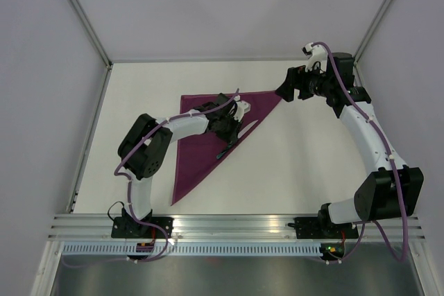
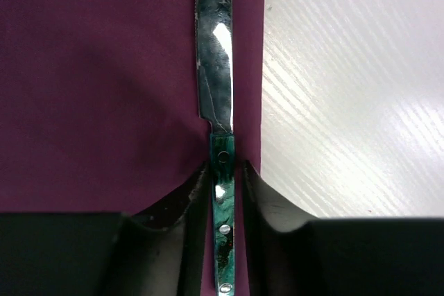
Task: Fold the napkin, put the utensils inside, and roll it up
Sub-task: Place the utensil onto the napkin
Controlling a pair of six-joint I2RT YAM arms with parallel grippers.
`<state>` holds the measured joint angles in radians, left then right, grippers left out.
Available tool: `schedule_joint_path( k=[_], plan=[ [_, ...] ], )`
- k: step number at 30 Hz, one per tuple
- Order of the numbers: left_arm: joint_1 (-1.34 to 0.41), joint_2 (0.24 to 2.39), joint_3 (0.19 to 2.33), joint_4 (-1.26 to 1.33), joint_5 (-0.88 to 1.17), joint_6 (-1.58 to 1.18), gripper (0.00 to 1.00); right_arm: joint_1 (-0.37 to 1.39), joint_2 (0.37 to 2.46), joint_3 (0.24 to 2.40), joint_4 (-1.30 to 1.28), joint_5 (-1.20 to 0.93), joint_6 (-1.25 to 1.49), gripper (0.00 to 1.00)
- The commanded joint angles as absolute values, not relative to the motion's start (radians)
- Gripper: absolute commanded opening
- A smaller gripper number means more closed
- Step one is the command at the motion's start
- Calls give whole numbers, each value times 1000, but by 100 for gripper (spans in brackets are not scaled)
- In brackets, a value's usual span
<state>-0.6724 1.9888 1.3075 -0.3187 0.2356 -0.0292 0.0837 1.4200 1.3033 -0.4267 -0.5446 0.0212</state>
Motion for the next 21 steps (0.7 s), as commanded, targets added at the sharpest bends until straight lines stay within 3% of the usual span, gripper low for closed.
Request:
schedule_joint_path(
  k=[1,6,16,21],
  plan=[
    [-683,1959,1298,-314,210,-58,32,91,1424,1302,-420,-538,20,90],
    [-683,1931,1315,-313,195,-61,48,95,1424,1305,-422,-535,17,90],
    [-649,1775,1379,-308,108,-86,58,103,1405,1304,-385,-543,14,93],
    [-487,1591,1376,-392,5,-244,60,123,1408,1338,-393,-591,-50,92]
  ],
)
